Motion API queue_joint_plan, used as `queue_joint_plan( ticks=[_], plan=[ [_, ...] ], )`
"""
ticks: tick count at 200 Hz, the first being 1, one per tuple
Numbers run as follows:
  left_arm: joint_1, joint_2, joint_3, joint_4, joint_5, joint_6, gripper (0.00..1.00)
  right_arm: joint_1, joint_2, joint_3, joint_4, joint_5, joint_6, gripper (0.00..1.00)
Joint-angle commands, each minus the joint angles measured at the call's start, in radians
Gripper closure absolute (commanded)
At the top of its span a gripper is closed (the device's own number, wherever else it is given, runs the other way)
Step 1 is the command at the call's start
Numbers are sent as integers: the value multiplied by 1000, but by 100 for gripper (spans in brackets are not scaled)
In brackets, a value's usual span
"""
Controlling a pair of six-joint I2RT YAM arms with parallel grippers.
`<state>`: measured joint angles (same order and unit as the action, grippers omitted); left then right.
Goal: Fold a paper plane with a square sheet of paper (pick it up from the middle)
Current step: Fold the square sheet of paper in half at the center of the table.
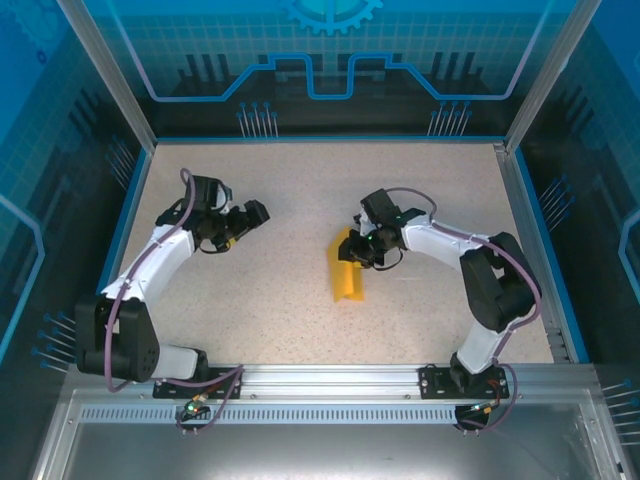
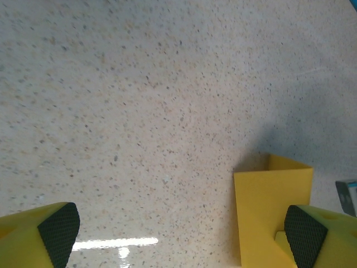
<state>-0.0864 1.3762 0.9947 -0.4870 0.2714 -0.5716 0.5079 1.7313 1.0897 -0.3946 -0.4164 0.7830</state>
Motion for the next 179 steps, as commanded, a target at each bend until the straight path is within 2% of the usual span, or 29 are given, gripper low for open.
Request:
queue_joint_plan(
  ticks=[1,20,49,86,179],
  plan=[
    [-29,7,-30,65,52,-44,1,-9,-47,-44,237,-168,86,73],
    [-56,6,-56,119,75,-65,1,-23,-46,-83,339,-223,140,72],
    [-98,20,-86,189,105,-100,2,-51,2,-122,340,-202,155,72],
    [-141,49,-94,219,104,-119,2,-50,35,-82,135,3,20,67],
    [-182,84,-94,237,97,-123,2,1,65,13,-71,378,-141,29]
  ],
)
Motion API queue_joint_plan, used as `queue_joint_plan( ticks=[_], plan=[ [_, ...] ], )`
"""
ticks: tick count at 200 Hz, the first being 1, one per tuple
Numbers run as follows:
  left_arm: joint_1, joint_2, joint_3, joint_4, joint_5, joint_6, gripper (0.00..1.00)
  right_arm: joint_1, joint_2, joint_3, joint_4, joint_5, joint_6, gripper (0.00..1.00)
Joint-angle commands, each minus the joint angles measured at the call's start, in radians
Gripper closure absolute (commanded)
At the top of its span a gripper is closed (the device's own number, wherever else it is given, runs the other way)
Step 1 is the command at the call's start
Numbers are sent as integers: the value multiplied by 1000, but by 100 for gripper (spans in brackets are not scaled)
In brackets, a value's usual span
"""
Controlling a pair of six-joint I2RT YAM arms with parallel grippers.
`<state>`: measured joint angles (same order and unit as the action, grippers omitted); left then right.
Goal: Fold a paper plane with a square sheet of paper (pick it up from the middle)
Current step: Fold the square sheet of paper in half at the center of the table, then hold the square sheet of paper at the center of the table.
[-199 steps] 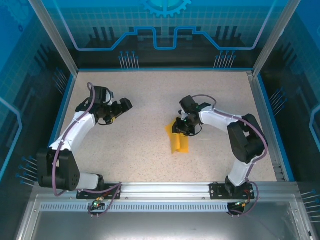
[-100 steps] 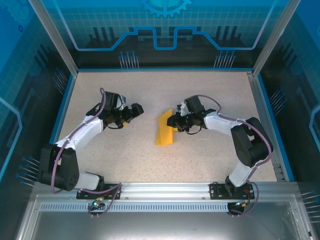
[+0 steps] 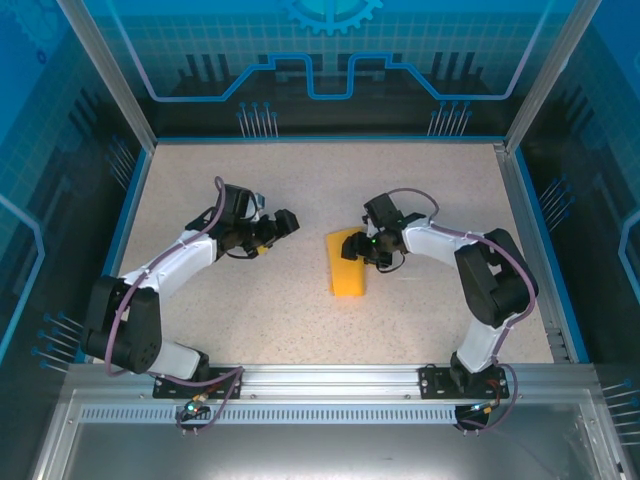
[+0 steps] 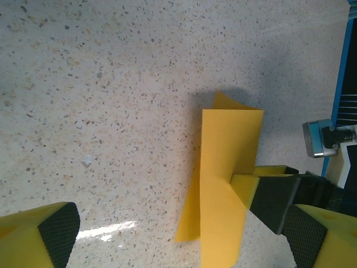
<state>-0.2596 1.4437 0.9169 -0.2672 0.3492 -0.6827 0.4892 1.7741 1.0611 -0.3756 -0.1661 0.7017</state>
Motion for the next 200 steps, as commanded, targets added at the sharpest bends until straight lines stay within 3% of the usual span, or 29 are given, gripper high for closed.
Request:
queue_joint_plan(
  ticks=[1,30,89,200],
  plan=[
    [-9,16,-16,17,19,-12,2,19,24,42,-91,130,-60,29],
    [-12,20,-21,17,20,-3,2,18,46,59,-111,173,-56,27],
    [-19,54,-15,34,50,-35,2,15,93,53,-86,173,46,37],
    [-108,93,-33,188,100,-22,8,12,172,76,-126,152,85,30]
  ],
)
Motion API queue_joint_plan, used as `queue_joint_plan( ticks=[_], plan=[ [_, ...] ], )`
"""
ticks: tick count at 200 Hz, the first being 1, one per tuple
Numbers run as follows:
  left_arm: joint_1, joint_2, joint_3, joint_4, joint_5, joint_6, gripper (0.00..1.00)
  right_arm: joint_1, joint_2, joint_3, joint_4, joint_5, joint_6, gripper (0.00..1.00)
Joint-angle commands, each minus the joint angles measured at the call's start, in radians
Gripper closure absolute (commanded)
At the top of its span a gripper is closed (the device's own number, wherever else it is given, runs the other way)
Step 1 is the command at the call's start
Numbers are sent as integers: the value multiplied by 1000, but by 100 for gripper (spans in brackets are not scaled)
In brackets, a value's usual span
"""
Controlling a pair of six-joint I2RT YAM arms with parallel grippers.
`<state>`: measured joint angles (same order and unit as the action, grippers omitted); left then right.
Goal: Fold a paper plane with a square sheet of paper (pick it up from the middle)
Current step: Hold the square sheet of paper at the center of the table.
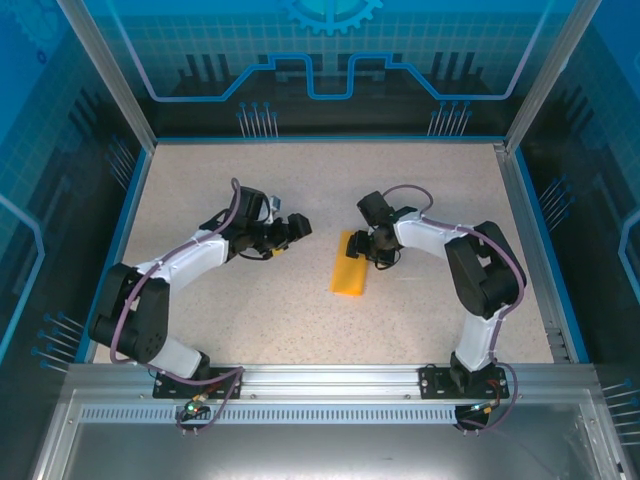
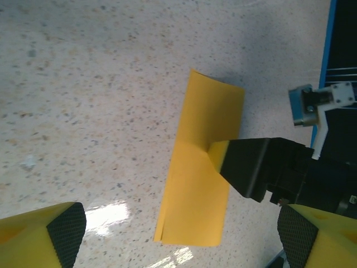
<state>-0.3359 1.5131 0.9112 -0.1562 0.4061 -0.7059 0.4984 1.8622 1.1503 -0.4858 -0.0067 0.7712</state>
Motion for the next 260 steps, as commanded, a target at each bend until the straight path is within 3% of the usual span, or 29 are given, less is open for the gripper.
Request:
queue_joint_plan(
  ticks=[1,81,260],
  plan=[
    [-33,24,-27,81,43,1,8,3,84,-13,-16,-6,16,30],
    [-83,92,-51,205,62,-44,19,2,155,12,-98,27,49,28],
    [-98,150,-36,216,47,-66,32,32,235,58,-183,126,2,26]
  ],
)
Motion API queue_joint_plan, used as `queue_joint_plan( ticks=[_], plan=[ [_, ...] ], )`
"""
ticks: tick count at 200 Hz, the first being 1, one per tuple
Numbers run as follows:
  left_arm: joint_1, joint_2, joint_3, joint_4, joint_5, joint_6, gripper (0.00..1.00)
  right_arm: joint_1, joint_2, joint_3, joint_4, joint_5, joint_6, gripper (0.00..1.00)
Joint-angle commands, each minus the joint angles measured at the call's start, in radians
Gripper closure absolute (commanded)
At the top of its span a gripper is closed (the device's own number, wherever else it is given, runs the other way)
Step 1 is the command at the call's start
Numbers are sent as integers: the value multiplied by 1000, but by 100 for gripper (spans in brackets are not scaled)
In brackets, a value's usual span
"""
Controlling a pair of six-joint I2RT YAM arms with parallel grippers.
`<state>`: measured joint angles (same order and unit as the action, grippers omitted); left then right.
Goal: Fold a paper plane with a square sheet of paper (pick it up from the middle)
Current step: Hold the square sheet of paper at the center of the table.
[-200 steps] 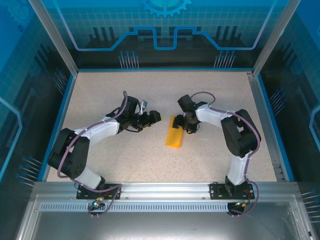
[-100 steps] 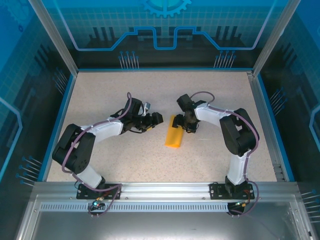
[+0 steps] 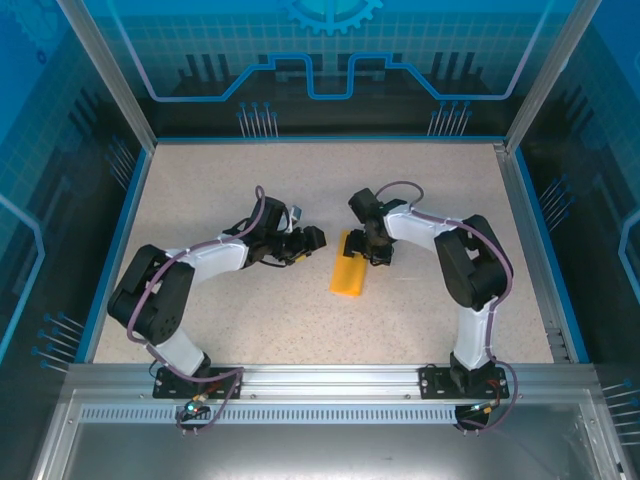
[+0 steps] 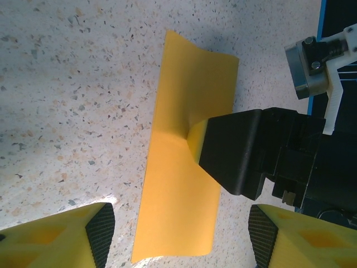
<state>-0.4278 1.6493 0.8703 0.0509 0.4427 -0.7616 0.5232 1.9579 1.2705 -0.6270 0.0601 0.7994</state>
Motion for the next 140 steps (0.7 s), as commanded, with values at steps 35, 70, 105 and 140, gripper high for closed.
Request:
queue_joint_plan(
  ticks=[35,70,105,140],
  plan=[
    [-8,17,5,8,12,-11,34,8,147,-57,-42,61,-25,26],
    [-9,23,6,8,18,-10,37,8,153,-53,-49,68,-25,26],
    [-11,32,15,3,21,-9,40,6,161,-49,-51,70,-19,27],
    [-15,43,24,0,21,-11,41,4,164,-54,-47,66,-25,27]
  ],
)
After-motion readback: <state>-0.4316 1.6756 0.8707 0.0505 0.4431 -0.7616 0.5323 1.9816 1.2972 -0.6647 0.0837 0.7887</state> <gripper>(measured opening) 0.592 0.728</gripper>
